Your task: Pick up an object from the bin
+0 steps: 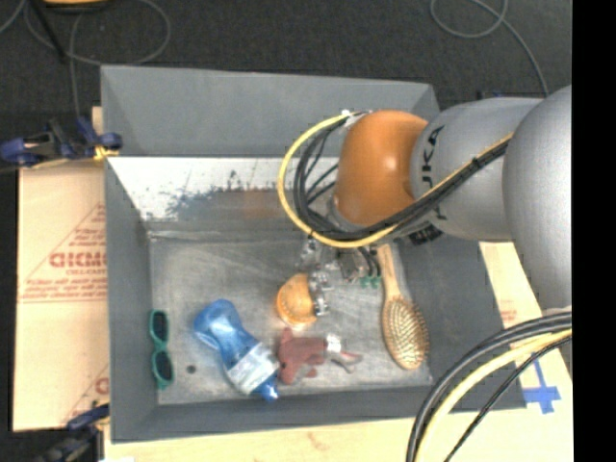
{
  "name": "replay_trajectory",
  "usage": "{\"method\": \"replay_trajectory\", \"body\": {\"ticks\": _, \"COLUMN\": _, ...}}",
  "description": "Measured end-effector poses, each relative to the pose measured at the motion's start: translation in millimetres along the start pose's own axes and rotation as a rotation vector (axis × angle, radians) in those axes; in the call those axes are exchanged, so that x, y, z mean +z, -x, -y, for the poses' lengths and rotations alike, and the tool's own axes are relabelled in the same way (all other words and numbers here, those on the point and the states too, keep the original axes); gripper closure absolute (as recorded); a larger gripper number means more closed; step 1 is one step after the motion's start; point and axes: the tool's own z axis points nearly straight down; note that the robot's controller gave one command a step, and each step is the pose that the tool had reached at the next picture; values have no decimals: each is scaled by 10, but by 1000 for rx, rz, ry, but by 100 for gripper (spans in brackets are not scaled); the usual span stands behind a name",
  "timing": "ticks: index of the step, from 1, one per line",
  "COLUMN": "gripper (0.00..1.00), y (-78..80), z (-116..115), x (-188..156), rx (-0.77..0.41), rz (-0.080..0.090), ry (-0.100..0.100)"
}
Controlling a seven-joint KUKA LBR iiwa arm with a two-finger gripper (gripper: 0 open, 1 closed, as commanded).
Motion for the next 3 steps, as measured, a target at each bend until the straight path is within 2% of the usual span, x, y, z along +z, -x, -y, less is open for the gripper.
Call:
{"method": "replay_trajectory", "body": {"ticks": 1, "gripper": 100, "y": 0, "z": 0, "x": 0, "rx": 0, "rz": 0, "ry": 0}}
{"method": "replay_trajectory", "body": {"ticks": 2, "gripper": 100, "y": -142, "z": -224, "x": -1346, "rx": -604, "rz": 12, "ry": 1}}
{"method": "replay_trajectory", "body": {"ticks": 3, "gripper": 100, "y": -152, "z": -229, "x": -1319, "rx": -603, "rz": 7, "ry": 4}}
